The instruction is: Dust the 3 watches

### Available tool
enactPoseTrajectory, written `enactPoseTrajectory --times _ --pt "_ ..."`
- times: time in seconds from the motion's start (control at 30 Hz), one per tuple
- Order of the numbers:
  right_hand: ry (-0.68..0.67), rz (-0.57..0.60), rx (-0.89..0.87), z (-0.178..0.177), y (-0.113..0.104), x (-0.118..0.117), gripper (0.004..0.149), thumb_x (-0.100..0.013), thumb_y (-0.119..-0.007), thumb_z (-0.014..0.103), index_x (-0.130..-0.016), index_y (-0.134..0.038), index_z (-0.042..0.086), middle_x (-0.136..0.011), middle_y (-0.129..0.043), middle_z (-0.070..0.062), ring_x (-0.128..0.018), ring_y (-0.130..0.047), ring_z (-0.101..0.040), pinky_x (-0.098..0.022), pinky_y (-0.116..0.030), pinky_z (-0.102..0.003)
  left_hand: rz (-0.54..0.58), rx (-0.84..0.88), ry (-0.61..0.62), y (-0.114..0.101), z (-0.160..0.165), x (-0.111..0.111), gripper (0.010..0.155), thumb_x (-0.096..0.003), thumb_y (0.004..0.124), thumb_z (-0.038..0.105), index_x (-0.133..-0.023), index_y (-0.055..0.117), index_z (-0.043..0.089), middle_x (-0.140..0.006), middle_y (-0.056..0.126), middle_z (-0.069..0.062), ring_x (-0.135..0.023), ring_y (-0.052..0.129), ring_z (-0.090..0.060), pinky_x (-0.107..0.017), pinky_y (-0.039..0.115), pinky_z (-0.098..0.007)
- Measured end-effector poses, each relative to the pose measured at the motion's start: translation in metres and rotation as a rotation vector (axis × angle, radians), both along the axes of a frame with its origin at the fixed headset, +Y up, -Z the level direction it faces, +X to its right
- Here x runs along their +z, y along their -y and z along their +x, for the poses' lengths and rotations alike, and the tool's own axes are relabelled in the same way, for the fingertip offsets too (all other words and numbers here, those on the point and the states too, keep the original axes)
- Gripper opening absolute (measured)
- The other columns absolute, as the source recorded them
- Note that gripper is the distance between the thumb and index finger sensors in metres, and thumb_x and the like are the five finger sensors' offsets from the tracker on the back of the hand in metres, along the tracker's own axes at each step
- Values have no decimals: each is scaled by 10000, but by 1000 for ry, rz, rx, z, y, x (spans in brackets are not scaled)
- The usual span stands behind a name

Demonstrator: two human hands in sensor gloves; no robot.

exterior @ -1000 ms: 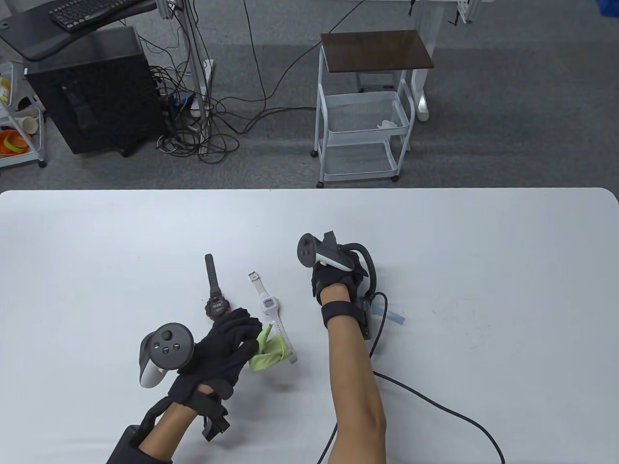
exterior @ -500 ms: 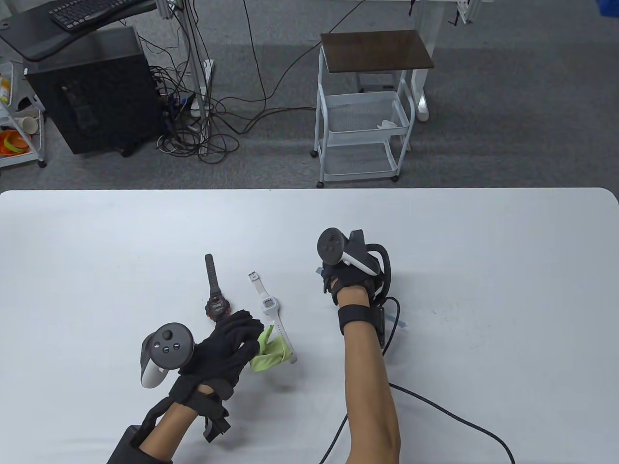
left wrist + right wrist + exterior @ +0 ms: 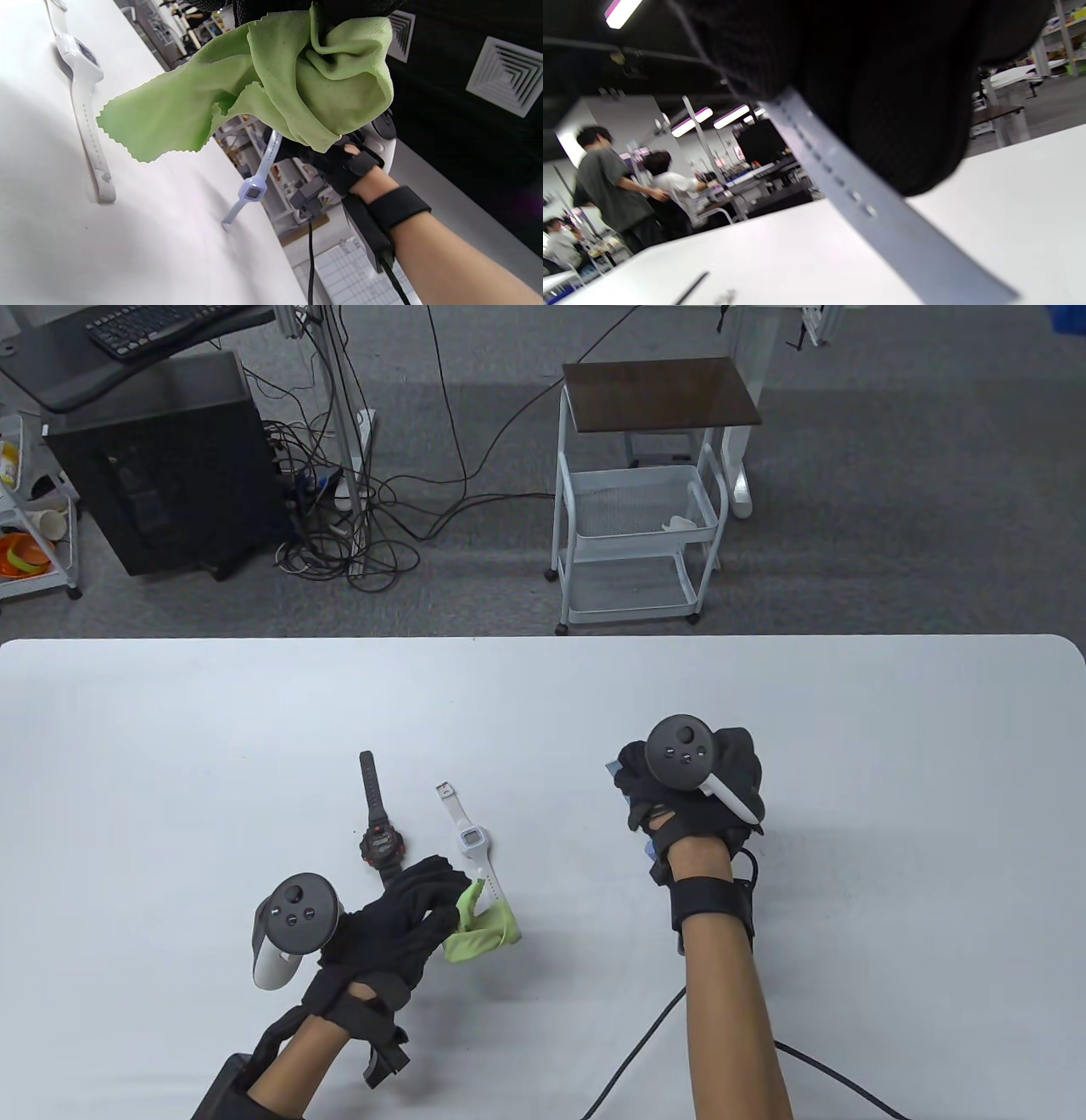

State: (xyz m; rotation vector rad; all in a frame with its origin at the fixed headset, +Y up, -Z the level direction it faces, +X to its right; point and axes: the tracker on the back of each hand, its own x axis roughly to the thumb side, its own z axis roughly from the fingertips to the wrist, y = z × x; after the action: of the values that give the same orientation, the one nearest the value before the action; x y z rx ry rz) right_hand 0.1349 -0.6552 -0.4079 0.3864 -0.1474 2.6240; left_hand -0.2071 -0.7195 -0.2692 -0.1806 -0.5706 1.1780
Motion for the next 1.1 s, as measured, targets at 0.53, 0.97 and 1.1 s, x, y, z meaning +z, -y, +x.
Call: enactPoseTrajectory --times 0.53,0.97,1.1 --pt "-209 258 -535 -27 -31 91 370 -361 -852 393 -652 -943 184 -421 -1115 -91 -224 -1139 -218 -444 -787 -545 -47 97 -5 2 -1 1 454 -621 607 434 -986 655 168 -1131 589 -65 -1133 362 -446 -733 227 -712" --pt "-426 243 -607 -93 -55 126 377 -355 -856 403 -630 -955 164 -377 -1120 -78 -172 -1136 -196 -416 -809 -523 -93 162 6 6 -2 -1 457 -623 601 439 -986 651 165 -1130 588 -73 -1128 391 -447 -741 255 -705" --pt "-456 211 -595 -98 -51 128 377 -357 -854 402 -632 -953 163 -382 -1118 -81 -176 -1136 -199 -417 -808 -524 -106 177 17 7 0 -1 459 -624 600 440 -987 648 165 -1131 585 -74 -1128 392 -446 -743 258 -703"
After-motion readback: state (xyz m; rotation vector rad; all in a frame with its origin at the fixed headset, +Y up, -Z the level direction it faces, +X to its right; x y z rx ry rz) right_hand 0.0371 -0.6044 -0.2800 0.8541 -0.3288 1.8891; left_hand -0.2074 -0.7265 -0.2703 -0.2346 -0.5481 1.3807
